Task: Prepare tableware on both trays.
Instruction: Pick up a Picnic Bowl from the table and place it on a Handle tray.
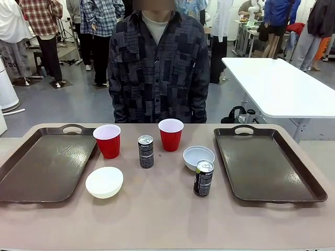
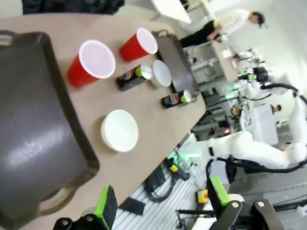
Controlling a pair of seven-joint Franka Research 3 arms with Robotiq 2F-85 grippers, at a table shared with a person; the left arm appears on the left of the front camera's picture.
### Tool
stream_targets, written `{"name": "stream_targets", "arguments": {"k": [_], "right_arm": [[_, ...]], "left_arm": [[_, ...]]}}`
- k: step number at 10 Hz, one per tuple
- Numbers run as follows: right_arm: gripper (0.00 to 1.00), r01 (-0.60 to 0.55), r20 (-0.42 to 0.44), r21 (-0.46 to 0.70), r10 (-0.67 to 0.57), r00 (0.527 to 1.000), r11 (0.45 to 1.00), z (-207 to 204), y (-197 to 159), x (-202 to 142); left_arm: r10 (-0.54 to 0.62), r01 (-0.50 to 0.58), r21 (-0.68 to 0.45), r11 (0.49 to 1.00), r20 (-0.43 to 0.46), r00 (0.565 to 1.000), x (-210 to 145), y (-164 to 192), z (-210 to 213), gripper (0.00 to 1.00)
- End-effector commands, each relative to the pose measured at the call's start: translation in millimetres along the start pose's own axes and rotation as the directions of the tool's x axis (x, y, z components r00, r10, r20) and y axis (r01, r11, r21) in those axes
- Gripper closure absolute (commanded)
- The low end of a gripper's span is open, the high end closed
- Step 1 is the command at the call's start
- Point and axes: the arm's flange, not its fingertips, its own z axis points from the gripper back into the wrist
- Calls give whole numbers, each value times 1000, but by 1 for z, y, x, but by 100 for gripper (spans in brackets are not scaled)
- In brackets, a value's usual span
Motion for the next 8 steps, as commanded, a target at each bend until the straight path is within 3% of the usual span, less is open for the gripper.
{"name": "stream_targets", "arguments": {"k": [1, 6, 7, 8], "right_arm": [[0, 22, 8, 8, -22, 1000, 1000, -13, 6, -1], [0, 7, -40, -3, -7, 999, 1000, -21, 6, -4], [0, -3, -60, -8, 2, 998, 1000, -24, 7, -5], [0, 9, -27, -7, -9, 1000, 1000, -16, 4, -1]], "left_arm": [[-20, 22, 50, 998, -36, 999, -5, 0, 3, 0], [-2, 11, 234, 972, -40, 999, -5, -5, -1, 0], [-7, 19, 251, 968, -50, 999, -2, -7, -2, 0], [-21, 27, 181, 983, -37, 999, 0, -2, 4, 0]]}}
